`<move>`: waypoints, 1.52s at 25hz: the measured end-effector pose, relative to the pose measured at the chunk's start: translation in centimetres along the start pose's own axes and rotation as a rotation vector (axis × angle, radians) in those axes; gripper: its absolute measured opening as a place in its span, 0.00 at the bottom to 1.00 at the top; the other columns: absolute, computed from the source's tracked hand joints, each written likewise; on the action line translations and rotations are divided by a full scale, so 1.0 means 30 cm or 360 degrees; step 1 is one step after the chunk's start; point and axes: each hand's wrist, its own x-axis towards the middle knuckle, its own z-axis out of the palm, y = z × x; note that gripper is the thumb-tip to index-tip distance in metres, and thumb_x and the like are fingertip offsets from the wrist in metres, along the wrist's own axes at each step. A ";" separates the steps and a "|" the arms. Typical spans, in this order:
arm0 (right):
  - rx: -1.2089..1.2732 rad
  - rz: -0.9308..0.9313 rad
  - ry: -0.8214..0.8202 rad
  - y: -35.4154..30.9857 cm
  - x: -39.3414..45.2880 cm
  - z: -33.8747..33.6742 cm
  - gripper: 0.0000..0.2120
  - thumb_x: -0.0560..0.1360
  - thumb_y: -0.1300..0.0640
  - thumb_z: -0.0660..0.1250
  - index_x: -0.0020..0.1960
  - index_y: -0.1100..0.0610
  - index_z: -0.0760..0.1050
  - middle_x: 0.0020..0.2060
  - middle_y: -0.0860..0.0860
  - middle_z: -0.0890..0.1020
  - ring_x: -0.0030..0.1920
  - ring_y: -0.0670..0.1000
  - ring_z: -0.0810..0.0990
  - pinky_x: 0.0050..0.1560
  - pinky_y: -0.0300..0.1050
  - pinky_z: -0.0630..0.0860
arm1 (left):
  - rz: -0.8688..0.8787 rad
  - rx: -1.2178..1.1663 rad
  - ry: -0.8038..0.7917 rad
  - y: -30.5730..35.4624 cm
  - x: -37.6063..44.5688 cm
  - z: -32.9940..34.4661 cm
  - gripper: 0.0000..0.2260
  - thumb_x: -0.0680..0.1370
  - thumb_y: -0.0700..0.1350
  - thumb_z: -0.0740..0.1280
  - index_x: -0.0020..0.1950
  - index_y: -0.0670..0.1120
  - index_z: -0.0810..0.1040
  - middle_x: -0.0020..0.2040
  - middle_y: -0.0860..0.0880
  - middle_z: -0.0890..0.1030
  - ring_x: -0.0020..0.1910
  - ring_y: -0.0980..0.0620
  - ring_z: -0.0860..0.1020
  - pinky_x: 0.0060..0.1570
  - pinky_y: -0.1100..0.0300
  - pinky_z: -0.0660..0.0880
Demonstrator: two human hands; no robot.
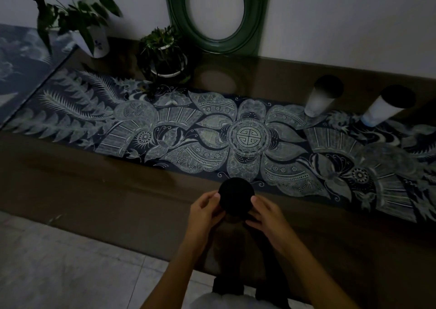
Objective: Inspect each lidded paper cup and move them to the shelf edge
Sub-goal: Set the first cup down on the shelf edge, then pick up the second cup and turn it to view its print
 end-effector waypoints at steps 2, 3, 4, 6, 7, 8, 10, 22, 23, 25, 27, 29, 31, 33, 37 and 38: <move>-0.0183 -0.0084 0.0061 -0.022 -0.013 0.005 0.15 0.72 0.42 0.70 0.58 0.41 0.78 0.64 0.48 0.81 0.57 0.41 0.82 0.55 0.44 0.79 | 0.0156 0.0213 0.0003 0.018 -0.006 -0.008 0.06 0.82 0.39 0.68 0.56 0.43 0.83 0.57 0.37 0.84 0.61 0.37 0.81 0.60 0.46 0.79; -0.0354 -0.0165 0.0123 -0.035 -0.018 0.001 0.15 0.76 0.44 0.69 0.62 0.41 0.77 0.67 0.48 0.78 0.60 0.41 0.80 0.58 0.44 0.78 | 0.0310 0.0402 0.0020 0.034 -0.009 -0.013 0.07 0.81 0.39 0.68 0.58 0.45 0.82 0.58 0.39 0.84 0.62 0.38 0.81 0.62 0.46 0.78; -0.0569 -0.0274 0.0194 -0.051 -0.021 -0.008 0.18 0.79 0.47 0.67 0.68 0.43 0.73 0.71 0.49 0.75 0.66 0.43 0.76 0.64 0.46 0.75 | 0.0490 0.0615 0.0031 0.054 -0.010 -0.017 0.09 0.81 0.39 0.68 0.61 0.46 0.80 0.60 0.42 0.82 0.63 0.41 0.80 0.64 0.47 0.76; -0.0995 -0.0530 0.0332 -0.091 -0.025 -0.033 0.26 0.81 0.48 0.65 0.77 0.47 0.64 0.77 0.50 0.67 0.75 0.48 0.65 0.73 0.52 0.64 | 0.0809 0.1041 0.0021 0.106 -0.001 -0.009 0.16 0.81 0.43 0.70 0.68 0.48 0.76 0.69 0.44 0.75 0.70 0.47 0.73 0.70 0.48 0.70; -0.1186 -0.0649 0.0395 -0.117 -0.024 -0.051 0.28 0.81 0.47 0.65 0.78 0.48 0.61 0.79 0.50 0.64 0.77 0.48 0.60 0.75 0.53 0.60 | 0.0931 0.1240 0.0011 0.139 0.007 0.005 0.20 0.80 0.47 0.70 0.71 0.50 0.73 0.74 0.44 0.70 0.74 0.47 0.68 0.72 0.48 0.66; -0.1372 -0.0745 0.0461 -0.144 -0.021 -0.068 0.31 0.80 0.45 0.65 0.79 0.48 0.58 0.80 0.50 0.60 0.78 0.47 0.56 0.76 0.53 0.55 | 0.1049 0.1427 0.0004 0.174 0.016 0.023 0.23 0.79 0.53 0.68 0.73 0.52 0.71 0.77 0.44 0.65 0.76 0.47 0.63 0.73 0.49 0.63; -0.1660 -0.0848 0.0618 -0.203 -0.014 -0.118 0.35 0.80 0.41 0.64 0.81 0.49 0.54 0.81 0.50 0.55 0.80 0.50 0.51 0.78 0.58 0.50 | 0.1326 0.1748 0.0011 0.242 0.041 0.085 0.27 0.77 0.60 0.64 0.75 0.54 0.68 0.80 0.44 0.60 0.79 0.44 0.59 0.72 0.46 0.61; -0.1703 -0.0813 0.1097 -0.554 0.148 -0.614 0.42 0.78 0.37 0.63 0.82 0.49 0.45 0.83 0.50 0.48 0.82 0.55 0.46 0.77 0.64 0.48 | 0.1860 0.2140 -0.0209 0.368 0.337 0.757 0.33 0.74 0.62 0.65 0.75 0.48 0.71 0.78 0.36 0.65 0.77 0.34 0.62 0.69 0.33 0.66; -0.1678 -0.0776 0.1090 -0.574 0.183 -0.658 0.42 0.78 0.37 0.63 0.82 0.49 0.44 0.83 0.49 0.48 0.82 0.55 0.45 0.78 0.64 0.49 | 0.1846 0.2163 -0.0224 0.363 0.370 0.816 0.33 0.74 0.62 0.65 0.75 0.48 0.71 0.79 0.36 0.65 0.77 0.34 0.62 0.69 0.34 0.65; -0.1588 -0.0742 0.1064 -0.607 0.267 -0.729 0.43 0.78 0.37 0.65 0.82 0.50 0.46 0.82 0.50 0.49 0.82 0.54 0.48 0.78 0.64 0.52 | 0.1793 0.2203 -0.0246 0.353 0.436 0.924 0.33 0.74 0.63 0.65 0.76 0.50 0.69 0.79 0.37 0.64 0.78 0.35 0.61 0.70 0.34 0.64; -0.1427 -0.0748 0.1001 -0.632 0.364 -0.780 0.44 0.77 0.39 0.68 0.82 0.52 0.47 0.82 0.52 0.52 0.81 0.55 0.51 0.77 0.63 0.56 | 0.1760 0.2228 -0.0270 0.352 0.509 1.020 0.33 0.74 0.63 0.65 0.77 0.52 0.67 0.80 0.38 0.62 0.79 0.37 0.59 0.71 0.36 0.63; -0.1263 -0.0714 0.0904 -0.640 0.477 -0.817 0.45 0.76 0.40 0.69 0.82 0.52 0.47 0.82 0.53 0.52 0.81 0.55 0.52 0.78 0.60 0.58 | 0.1732 0.2238 -0.0295 0.359 0.587 1.111 0.34 0.74 0.64 0.64 0.78 0.53 0.64 0.81 0.39 0.60 0.79 0.37 0.58 0.73 0.38 0.62; -0.1112 -0.0680 0.0801 -0.639 0.587 -0.834 0.45 0.75 0.38 0.70 0.81 0.51 0.50 0.81 0.52 0.57 0.80 0.55 0.58 0.76 0.57 0.63 | 0.1715 0.2226 -0.0332 0.369 0.660 1.200 0.35 0.74 0.65 0.62 0.79 0.52 0.64 0.81 0.38 0.60 0.79 0.37 0.58 0.73 0.38 0.62; -0.0898 -0.0720 0.0741 -0.645 0.681 -0.832 0.41 0.73 0.39 0.73 0.79 0.47 0.56 0.77 0.47 0.66 0.75 0.51 0.67 0.69 0.44 0.71 | 0.1719 0.2207 -0.0372 0.378 0.725 1.281 0.35 0.74 0.65 0.62 0.78 0.52 0.65 0.81 0.38 0.61 0.79 0.36 0.59 0.74 0.37 0.62; -0.0722 -0.0848 0.0717 -0.658 0.857 -0.829 0.33 0.72 0.44 0.75 0.72 0.39 0.63 0.67 0.30 0.72 0.62 0.30 0.73 0.55 0.23 0.71 | 0.1714 0.2367 -0.0457 0.382 0.848 1.401 0.33 0.75 0.65 0.64 0.78 0.56 0.64 0.79 0.40 0.63 0.77 0.34 0.60 0.71 0.35 0.63; -0.0749 -0.0847 0.0714 -0.665 0.895 -0.826 0.35 0.73 0.46 0.74 0.75 0.45 0.61 0.70 0.36 0.72 0.62 0.31 0.71 0.54 0.21 0.69 | 0.1711 0.2411 -0.0472 0.378 0.871 1.416 0.32 0.76 0.65 0.64 0.78 0.55 0.65 0.78 0.40 0.66 0.76 0.35 0.62 0.70 0.35 0.67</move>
